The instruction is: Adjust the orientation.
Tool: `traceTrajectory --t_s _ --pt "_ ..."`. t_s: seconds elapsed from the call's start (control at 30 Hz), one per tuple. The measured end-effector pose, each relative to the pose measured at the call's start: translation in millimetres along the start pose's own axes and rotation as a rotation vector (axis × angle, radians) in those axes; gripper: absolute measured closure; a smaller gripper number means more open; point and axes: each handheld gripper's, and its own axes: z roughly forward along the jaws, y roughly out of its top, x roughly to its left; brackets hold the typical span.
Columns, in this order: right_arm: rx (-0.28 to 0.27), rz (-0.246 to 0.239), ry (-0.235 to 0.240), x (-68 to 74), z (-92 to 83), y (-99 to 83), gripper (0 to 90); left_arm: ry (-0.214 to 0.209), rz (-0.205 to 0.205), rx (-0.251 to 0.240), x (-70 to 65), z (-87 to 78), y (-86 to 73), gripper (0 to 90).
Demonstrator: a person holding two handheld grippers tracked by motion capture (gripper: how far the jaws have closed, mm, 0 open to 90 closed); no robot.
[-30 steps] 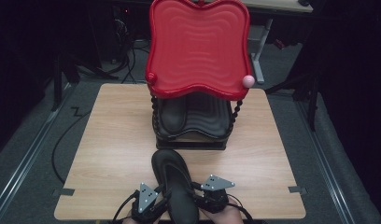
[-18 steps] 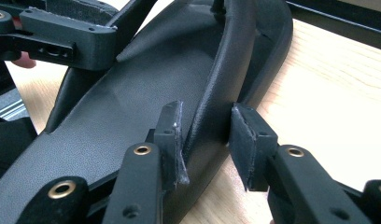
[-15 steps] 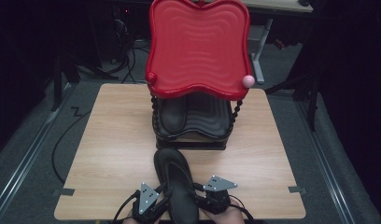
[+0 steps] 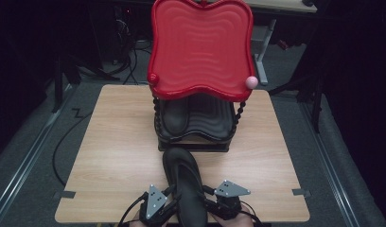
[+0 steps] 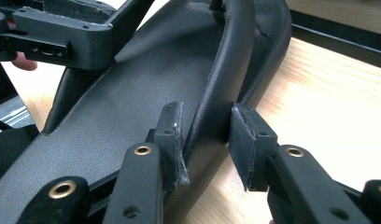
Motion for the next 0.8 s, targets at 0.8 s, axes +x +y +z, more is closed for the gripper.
traceTrajectory --t_s 0.8 --pt "-0.087 0.004 -0.102 -3.0 -49.8 -5.2 66.0 -0.088 0.059 -0.081 -25.1 5.0 23.2 66.8"
